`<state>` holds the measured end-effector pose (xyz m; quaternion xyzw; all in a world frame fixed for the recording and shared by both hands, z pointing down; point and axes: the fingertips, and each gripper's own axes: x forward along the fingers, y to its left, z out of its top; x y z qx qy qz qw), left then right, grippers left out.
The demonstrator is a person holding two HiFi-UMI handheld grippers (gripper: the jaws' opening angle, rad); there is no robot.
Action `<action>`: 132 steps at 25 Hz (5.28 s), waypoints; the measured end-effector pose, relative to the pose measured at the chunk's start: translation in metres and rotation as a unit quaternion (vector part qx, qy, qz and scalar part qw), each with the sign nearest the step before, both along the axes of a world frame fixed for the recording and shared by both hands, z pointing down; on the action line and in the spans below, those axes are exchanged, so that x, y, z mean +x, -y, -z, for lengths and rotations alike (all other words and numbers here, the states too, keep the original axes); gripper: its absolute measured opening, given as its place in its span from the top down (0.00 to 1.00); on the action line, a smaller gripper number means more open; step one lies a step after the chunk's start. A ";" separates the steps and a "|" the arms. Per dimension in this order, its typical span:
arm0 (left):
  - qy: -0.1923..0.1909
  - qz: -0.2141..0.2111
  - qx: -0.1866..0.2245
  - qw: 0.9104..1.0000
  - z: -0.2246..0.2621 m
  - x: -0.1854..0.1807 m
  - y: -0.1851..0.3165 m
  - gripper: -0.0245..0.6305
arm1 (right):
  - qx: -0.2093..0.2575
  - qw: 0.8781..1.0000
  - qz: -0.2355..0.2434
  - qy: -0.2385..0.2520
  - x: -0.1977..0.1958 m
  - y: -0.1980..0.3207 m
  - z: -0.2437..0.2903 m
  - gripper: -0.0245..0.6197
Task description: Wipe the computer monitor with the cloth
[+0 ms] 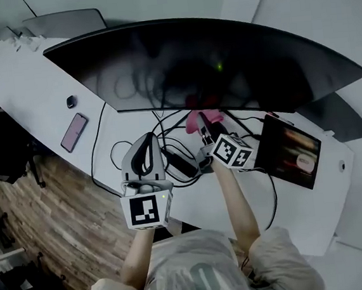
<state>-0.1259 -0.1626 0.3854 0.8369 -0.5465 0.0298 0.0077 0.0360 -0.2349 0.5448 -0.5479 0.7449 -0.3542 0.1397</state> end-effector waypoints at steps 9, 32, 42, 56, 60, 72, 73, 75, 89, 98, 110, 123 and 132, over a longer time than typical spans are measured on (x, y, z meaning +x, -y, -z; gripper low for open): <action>-0.009 0.024 0.007 1.000 0.014 -0.108 0.039 0.94 | -0.012 0.999 0.034 0.013 -0.126 0.024 -0.001 0.88; -0.012 -0.010 0.013 1.000 0.019 -0.243 0.098 0.94 | -0.011 1.000 0.007 0.000 -0.267 0.052 -0.003 0.88; -0.034 -0.020 -0.008 0.999 0.010 -0.259 0.102 0.94 | -0.048 0.999 -0.003 0.002 -0.291 0.026 -0.014 0.88; -0.053 -0.008 -0.009 0.999 0.008 -0.274 0.100 0.94 | 0.013 0.999 -0.026 -0.038 -0.298 0.045 0.030 0.88; -0.049 -0.012 -0.012 0.999 0.005 -0.269 0.100 0.94 | 0.012 0.998 -0.033 -0.054 -0.290 0.048 0.029 0.88; -0.048 -0.024 -0.012 0.998 0.008 -0.262 0.106 0.94 | 0.010 0.996 -0.075 -0.055 -0.274 0.050 0.031 0.88; -0.046 -0.024 -0.011 0.999 0.009 -0.263 0.106 0.94 | 0.011 0.995 -0.079 -0.054 -0.273 0.050 0.033 0.88; -0.044 -0.023 -0.008 0.999 0.013 -0.266 0.107 0.94 | 0.017 0.995 -0.087 -0.050 -0.274 0.049 0.039 0.88; -0.030 -0.026 0.019 0.999 0.055 -0.267 0.111 0.94 | 0.178 0.976 -0.119 -0.033 -0.273 0.040 0.185 0.88; -0.035 -0.037 0.035 0.998 0.086 -0.261 0.109 0.94 | 0.252 0.959 -0.124 -0.036 -0.275 0.031 0.289 0.88; -0.063 -0.047 0.074 0.994 0.142 -0.260 0.103 0.94 | 0.309 0.941 -0.124 -0.063 -0.276 0.026 0.361 0.88; -0.036 -0.083 0.111 0.990 0.197 -0.231 0.092 0.94 | 0.459 0.799 -0.020 -0.387 -0.278 -0.028 0.480 0.88; -0.046 -0.146 0.141 0.978 0.234 -0.170 0.081 0.94 | 0.414 0.578 0.085 -0.698 -0.275 -0.009 0.470 0.88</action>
